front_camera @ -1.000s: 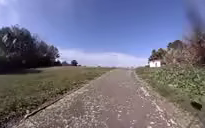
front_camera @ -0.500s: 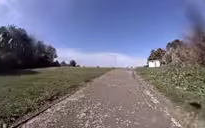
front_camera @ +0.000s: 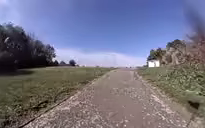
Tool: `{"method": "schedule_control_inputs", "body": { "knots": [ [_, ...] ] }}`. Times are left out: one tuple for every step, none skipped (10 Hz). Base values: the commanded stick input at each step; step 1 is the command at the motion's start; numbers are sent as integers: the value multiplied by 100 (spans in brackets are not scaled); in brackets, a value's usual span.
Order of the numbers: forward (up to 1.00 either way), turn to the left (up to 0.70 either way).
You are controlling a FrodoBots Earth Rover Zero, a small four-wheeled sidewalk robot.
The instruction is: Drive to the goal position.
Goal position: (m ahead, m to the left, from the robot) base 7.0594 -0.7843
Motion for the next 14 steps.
{"method": "schedule_control_inputs", "body": {
  "knots": [
    [70,0],
    [70,0],
    [70,0],
    [70,0],
    [70,0],
    [70,0],
    [70,0],
    [70,0],
    [70,0],
    [70,0],
    [70,0],
    [70,0],
    [70,0],
    [70,0]
  ]
}}
